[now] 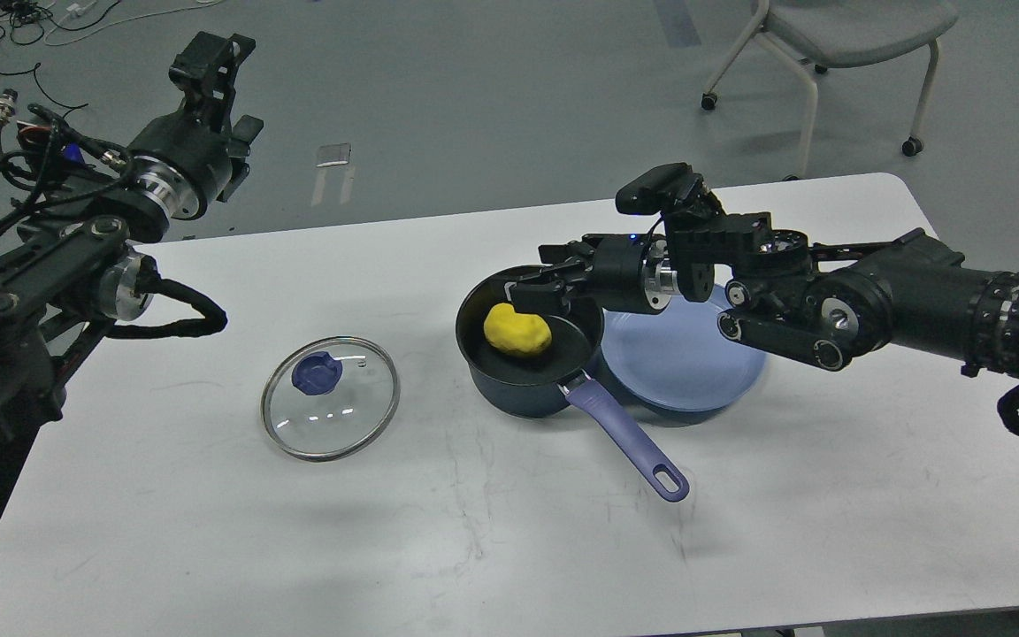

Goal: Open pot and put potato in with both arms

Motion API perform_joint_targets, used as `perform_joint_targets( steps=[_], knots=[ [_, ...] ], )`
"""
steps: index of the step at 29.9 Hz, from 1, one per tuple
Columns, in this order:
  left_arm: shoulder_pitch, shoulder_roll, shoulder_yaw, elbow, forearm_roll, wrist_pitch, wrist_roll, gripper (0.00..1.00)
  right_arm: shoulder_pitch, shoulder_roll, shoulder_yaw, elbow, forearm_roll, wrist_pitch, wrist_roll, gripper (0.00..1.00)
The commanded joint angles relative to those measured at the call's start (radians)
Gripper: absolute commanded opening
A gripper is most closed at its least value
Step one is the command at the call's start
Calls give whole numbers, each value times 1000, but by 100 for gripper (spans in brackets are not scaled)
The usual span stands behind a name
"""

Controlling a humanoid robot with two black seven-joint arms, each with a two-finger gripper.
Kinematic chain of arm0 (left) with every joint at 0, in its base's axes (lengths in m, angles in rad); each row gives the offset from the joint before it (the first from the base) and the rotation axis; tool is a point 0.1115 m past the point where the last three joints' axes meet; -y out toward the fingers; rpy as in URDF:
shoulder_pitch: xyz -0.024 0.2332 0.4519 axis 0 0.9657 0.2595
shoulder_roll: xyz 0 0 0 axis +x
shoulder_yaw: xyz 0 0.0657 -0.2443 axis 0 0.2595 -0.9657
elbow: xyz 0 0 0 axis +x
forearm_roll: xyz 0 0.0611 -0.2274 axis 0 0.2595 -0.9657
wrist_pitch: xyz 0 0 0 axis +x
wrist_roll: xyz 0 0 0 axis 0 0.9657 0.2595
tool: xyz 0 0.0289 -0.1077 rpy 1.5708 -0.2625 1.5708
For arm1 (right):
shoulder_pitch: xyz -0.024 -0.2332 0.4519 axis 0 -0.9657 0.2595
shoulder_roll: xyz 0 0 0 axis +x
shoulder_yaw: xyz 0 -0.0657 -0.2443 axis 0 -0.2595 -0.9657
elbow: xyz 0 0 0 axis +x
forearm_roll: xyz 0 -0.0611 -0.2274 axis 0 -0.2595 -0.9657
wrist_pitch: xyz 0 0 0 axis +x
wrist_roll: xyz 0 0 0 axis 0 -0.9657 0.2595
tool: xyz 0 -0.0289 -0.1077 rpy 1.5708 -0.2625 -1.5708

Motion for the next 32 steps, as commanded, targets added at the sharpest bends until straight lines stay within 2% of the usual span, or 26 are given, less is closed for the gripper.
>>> perform_joint_targets(
  steps=[1,4,7,9,11,15,17,19,22,24,25,27,32],
  knots=[
    [1,-15,-1,-1,-1,-3,1,98,2,-31,3,20,38,0,2,100],
    [1,-25,-8,-1,-9,-3,4,98,1,-44,24,39,41,-11,2,100],
    [1,-31,-18,-11,-22,-13,6,98,-7,-56,139,28,97,-14,0,100],
    [4,-54,-42,-11,-50,-25,9,98,-18,-65,273,29,240,0,-1,100],
    [39,-92,-93,-11,-120,-29,12,98,-39,-67,392,34,515,15,-3,100],
    [93,-130,-178,-11,-177,-43,12,98,-58,-97,466,38,829,43,-7,100],
    [163,-141,-252,-13,-179,-89,12,98,-96,-160,524,49,1039,98,-12,100],
    [214,-147,-315,-17,-180,-127,12,98,-137,-185,570,54,1151,180,-23,100],
    [283,-150,-387,-33,-180,-151,12,98,-194,-218,613,55,1217,253,-30,100],
    [340,-166,-435,-43,-180,-154,13,98,-231,-232,632,58,1224,265,-47,100],
    [375,-169,-461,-57,-180,-154,13,98,-257,-234,641,68,1224,272,-78,100],
    [401,-169,-482,-77,-180,-157,13,98,-280,-239,658,83,1224,269,-98,100],
    [453,-167,-493,-139,-174,-172,13,98,-319,-242,686,104,1222,284,-99,100]
  ],
)
